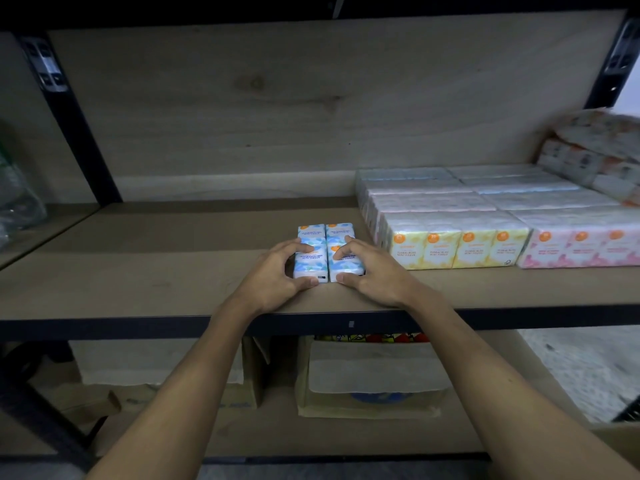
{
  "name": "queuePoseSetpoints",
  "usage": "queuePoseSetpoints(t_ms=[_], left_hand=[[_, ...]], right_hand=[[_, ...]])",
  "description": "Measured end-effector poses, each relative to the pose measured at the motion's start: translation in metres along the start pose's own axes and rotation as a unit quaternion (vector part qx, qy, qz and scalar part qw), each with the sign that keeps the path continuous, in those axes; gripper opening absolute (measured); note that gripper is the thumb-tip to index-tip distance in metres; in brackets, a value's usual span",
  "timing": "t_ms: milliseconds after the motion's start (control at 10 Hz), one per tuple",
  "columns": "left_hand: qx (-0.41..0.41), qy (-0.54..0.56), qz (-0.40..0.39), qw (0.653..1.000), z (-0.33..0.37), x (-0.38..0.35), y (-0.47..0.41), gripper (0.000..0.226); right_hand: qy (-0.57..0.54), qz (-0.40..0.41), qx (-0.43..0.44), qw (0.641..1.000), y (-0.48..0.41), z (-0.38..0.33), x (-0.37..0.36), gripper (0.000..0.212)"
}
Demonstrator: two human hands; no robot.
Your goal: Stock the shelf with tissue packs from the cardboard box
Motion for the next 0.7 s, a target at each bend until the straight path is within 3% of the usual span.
queuePoseSetpoints(t_ms=[500,600,700], left_hand=[[-0.003,-0.004,0.007,1.0,0.004,0.0,0.004,0.068],[0.004,0.027,0.008,1.0,0.003,0.001,0.003,0.079],[-0.002,0.051,0.034,0.998,0.01,0.004,0.017,0.071]], right_hand=[[0.01,0.0,-0.004,1.0,0.004,-0.004,0.0,0.035],[-0.001,0.015,-0.007,1.0,0.004,-0.005,0.002,0.049],[-0.009,0.038,-0.002,0.999,0.021,-0.012,0.005,0.058]])
Point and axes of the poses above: each hand's wrist, its own y-axis away from the middle knuckle, its own x-axis out of the back of the hand, z = x × y, the point moved 3 cm from there along -y, towards the middle knuckle, and after that the axes turned 10 degrees about x, right-handed, at the moved point
